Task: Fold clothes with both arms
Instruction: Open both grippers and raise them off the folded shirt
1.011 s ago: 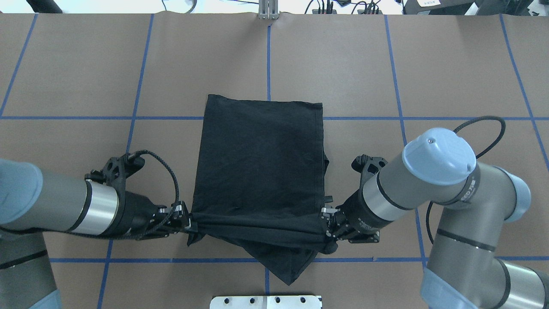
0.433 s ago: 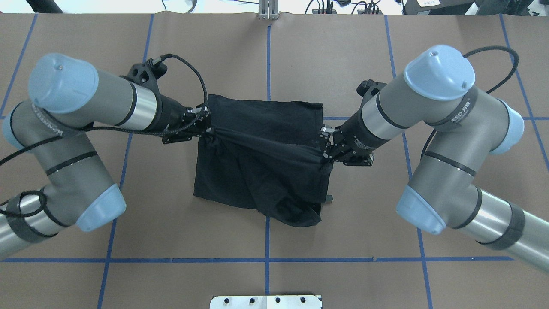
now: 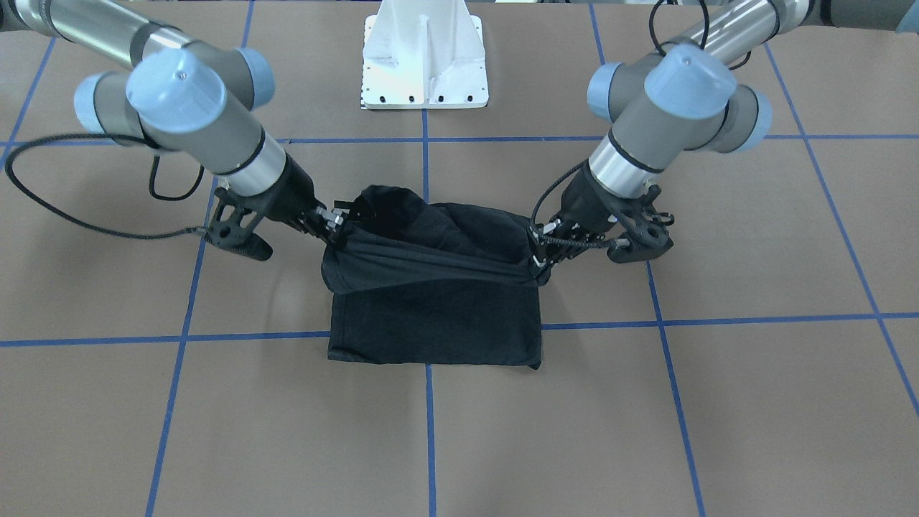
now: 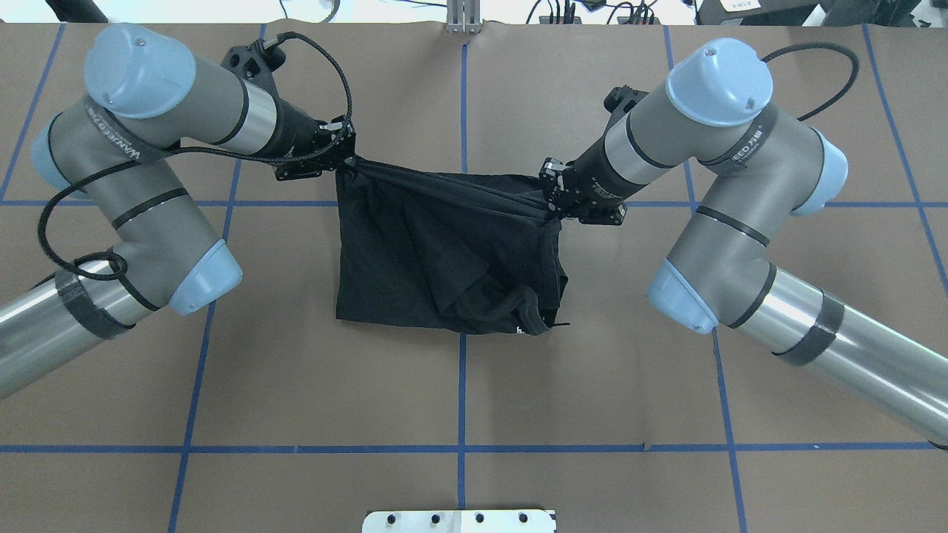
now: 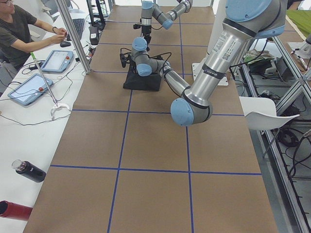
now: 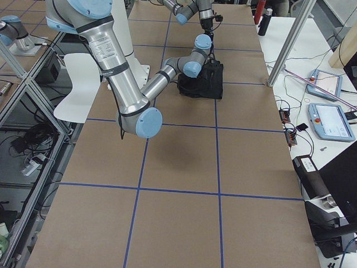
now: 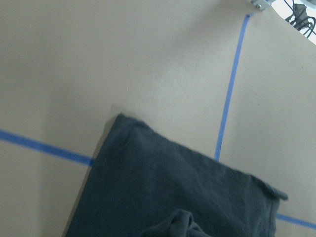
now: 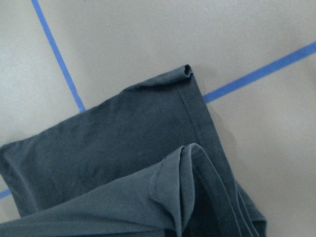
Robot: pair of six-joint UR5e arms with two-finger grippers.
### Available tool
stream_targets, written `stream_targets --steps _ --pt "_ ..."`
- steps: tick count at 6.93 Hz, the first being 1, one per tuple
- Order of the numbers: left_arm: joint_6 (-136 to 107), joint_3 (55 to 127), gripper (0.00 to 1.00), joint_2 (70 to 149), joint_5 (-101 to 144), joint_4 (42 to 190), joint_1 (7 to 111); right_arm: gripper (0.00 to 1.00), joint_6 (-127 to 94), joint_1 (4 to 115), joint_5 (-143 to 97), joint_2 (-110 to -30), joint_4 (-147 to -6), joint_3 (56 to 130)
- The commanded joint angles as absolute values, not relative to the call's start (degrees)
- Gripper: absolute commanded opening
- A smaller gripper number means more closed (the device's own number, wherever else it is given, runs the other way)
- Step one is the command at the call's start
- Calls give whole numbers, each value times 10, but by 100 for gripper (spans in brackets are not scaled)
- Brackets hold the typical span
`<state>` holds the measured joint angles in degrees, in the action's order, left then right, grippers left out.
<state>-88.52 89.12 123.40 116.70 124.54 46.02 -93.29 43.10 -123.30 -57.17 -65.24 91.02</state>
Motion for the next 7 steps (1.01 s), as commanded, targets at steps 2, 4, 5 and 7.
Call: stream_targets --steps 2,4,5,7 --pt "-884 812 0 1250 1165 1313 462 0 -933 433 -1208 -531 -586 817" --pt "-887 788 98 1264 1156 1323 462 81 -938 437 -1182 -531 -590 815" --pt "-907 788 100 1267 1147 1324 461 97 -939 441 -1176 -532 -589 811" --pt "-907 787 100 1265 1147 1323 464 98 -939 452 -1175 -531 -590 800"
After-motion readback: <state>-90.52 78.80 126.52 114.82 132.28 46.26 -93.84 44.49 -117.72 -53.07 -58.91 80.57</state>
